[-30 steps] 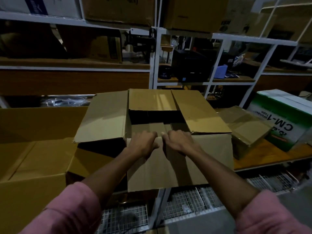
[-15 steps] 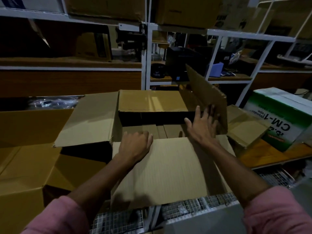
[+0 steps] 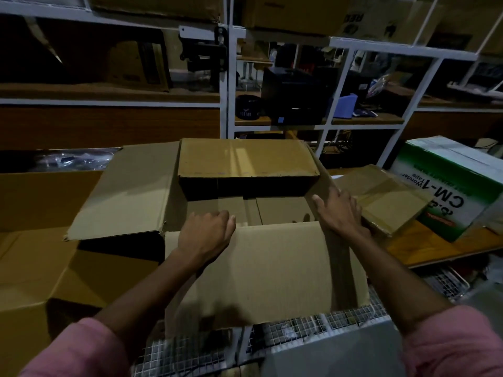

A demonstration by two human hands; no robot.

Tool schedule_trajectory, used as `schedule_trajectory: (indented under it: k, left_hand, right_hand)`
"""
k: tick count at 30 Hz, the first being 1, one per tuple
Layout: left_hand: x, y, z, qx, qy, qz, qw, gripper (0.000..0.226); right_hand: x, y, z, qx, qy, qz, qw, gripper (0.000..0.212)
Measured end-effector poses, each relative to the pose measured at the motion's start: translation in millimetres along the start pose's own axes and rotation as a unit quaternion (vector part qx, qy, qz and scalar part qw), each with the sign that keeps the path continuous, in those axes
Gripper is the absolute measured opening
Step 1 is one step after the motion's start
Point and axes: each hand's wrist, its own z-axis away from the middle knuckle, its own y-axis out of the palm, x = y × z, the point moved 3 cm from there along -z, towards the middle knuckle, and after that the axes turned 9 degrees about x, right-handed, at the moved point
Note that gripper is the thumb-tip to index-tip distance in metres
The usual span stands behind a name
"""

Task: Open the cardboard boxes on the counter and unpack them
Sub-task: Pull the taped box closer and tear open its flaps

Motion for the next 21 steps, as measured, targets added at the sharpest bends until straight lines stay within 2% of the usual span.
schedule_trajectory:
  k: [7,10,14,16,18,21]
  left_hand:
    - [0.1,2.6,4.4,-0.027,0.000,-0.010,1.000,0.041]
    - [0.1,1.4,5.4,-0.026,-0.011,-0.004,1.000,0.044]
    - [-0.2,-0.7,10.1,-0.022,-0.021,-0.012,0.999,0.047]
    - [2.2,-0.5,14.0,-0.018,-0.030,-0.016,0.999,0.052]
    - [7.2,0.4,21.8,-0.020,-0.041,-0.016,0.999,0.056]
    - [17.8,2.1,40.5,-0.033,-0.072,-0.034,0.996,0.056]
  right_hand:
    - [0.8,0.8,14.0,-0.019,-0.049,-0.005,0.999,0.057]
    - [16.0,6.2,31.6,-0.034,-0.142,-0.037,0.989,0.048]
    - [46.3,14.6,67.6,0.024,-0.263,-0.081,0.961,0.042]
    - [56.2,16.7,78.6,0.019,-0.297,-0.077,0.951,0.041]
    - [55.9,21.2,82.0,-0.002,-0.302,-0.074,0.950,0.041]
    - [38.3,27.3,83.5,-0.037,-0.255,-0.062,0.964,0.050]
